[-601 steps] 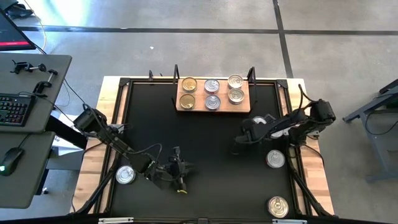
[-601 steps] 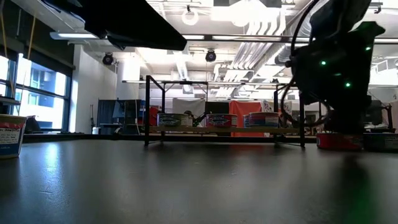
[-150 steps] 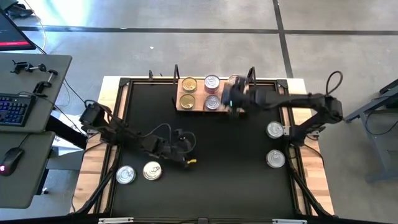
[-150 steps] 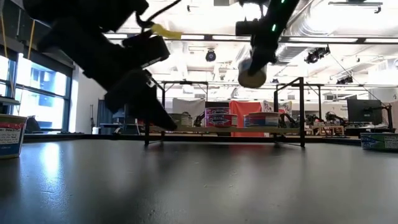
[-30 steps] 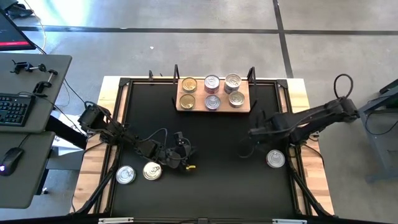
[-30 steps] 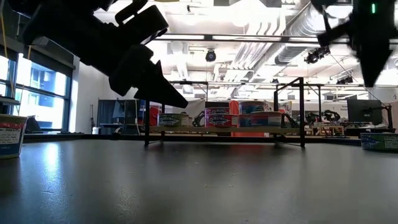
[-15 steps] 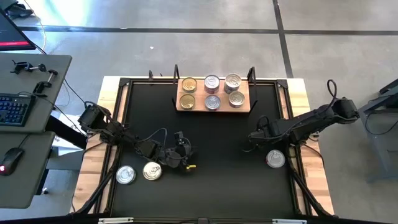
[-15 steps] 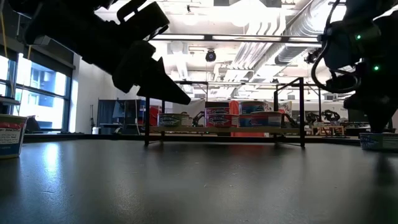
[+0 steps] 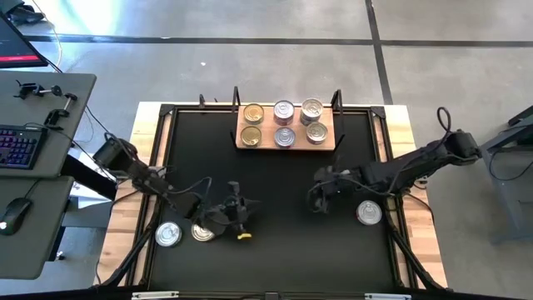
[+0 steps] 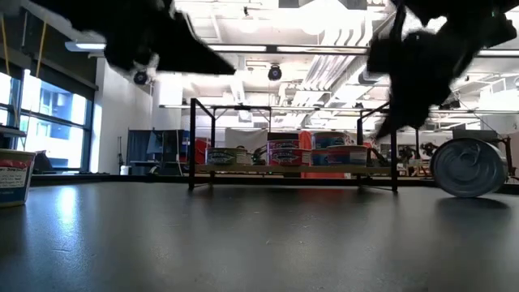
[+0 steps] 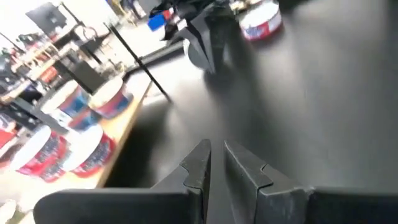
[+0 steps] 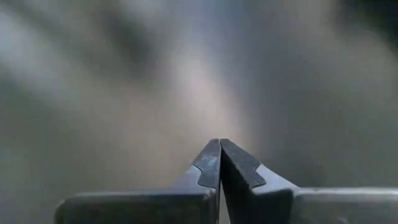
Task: Stack canned seafood by type on shelf
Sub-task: Stack the green tuna can on top of the green tuna can on the shelf
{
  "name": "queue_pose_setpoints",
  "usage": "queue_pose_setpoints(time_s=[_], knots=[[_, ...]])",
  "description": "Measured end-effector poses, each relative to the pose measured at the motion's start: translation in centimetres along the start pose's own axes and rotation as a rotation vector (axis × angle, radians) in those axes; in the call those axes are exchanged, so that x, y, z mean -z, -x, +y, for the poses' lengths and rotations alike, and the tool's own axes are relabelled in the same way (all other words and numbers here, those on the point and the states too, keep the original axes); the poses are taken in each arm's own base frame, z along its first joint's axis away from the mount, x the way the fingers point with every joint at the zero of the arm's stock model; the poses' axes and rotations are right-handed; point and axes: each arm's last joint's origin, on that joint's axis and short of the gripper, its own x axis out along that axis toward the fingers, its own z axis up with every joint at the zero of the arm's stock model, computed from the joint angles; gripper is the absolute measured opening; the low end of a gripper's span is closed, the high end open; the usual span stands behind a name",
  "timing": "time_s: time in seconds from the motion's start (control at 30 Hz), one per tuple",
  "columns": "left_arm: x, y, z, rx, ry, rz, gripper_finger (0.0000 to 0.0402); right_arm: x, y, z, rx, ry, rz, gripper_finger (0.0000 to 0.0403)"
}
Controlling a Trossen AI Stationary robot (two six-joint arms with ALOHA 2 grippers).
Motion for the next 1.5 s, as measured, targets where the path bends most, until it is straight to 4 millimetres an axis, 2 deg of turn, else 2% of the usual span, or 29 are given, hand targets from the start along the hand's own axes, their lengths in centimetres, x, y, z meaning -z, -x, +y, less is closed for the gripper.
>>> queue_pose_setpoints(time_s=[0.1, 0.2, 0.4, 0.57, 0.67, 0.8, 0.97, 1.1, 1.2, 1.3, 1.4, 1.5], knots=[[-0.8, 0.9, 0.4, 0.004, 0.009, -0.028, 0.0035, -0.9, 0.3, 1.5, -0.114, 0.166, -0.119, 0.0000], [-1.0, 1.2, 0.5, 0.008, 0.013, -0.039, 0.0035, -1.3, 0.9, 2.3, -0.090, 0.232, -0.119, 0.0000], [-1.0, 1.1, 0.6, 0.005, 0.014, -0.033, 0.0035, -1.9, 3.5, 2.7, 0.183, 0.258, 0.045, 0.0000], [-1.0, 0.9, 0.8, 0.005, 0.028, -0.032, 0.0035, -1.9, 6.5, 1.9, 0.413, 0.089, 0.216, 0.0018], [-1.0, 0.7, 0.8, 0.047, 0.041, -0.037, 0.0035, -1.5, 7.5, 1.2, 0.495, -0.004, 0.317, 0.0064], [-1.0, 0.6, 0.8, 0.084, 0.047, -0.041, 0.0035, -0.5, 7.8, 0.2, 0.578, -0.081, 0.410, 0.0157], [-0.9, 0.6, 0.8, 0.085, 0.041, -0.035, 0.0035, 0.9, 6.6, -1.8, 0.647, -0.141, 0.477, 0.0267], [-0.8, 0.6, 0.8, 0.087, 0.033, -0.025, 0.0035, 1.9, 5.3, -3.4, 0.661, -0.191, 0.508, 0.0307], [-0.8, 0.6, 0.8, 0.088, 0.032, -0.024, 0.0035, 2.2, 3.9, -3.9, 0.552, -0.197, 0.514, 0.0306], [-0.8, 0.6, 0.8, 0.088, 0.032, -0.024, 0.0035, 2.1, 2.6, -4.2, 0.455, -0.201, 0.445, 0.0279], [-0.8, 0.6, 0.8, 0.088, 0.032, -0.024, 0.0035, 1.7, 1.2, -4.1, 0.323, -0.204, 0.357, 0.0224], [-0.8, 0.6, 0.8, 0.087, 0.033, -0.025, 0.0035, 1.1, 0.0, -3.5, 0.127, -0.192, 0.248, 0.0146]])
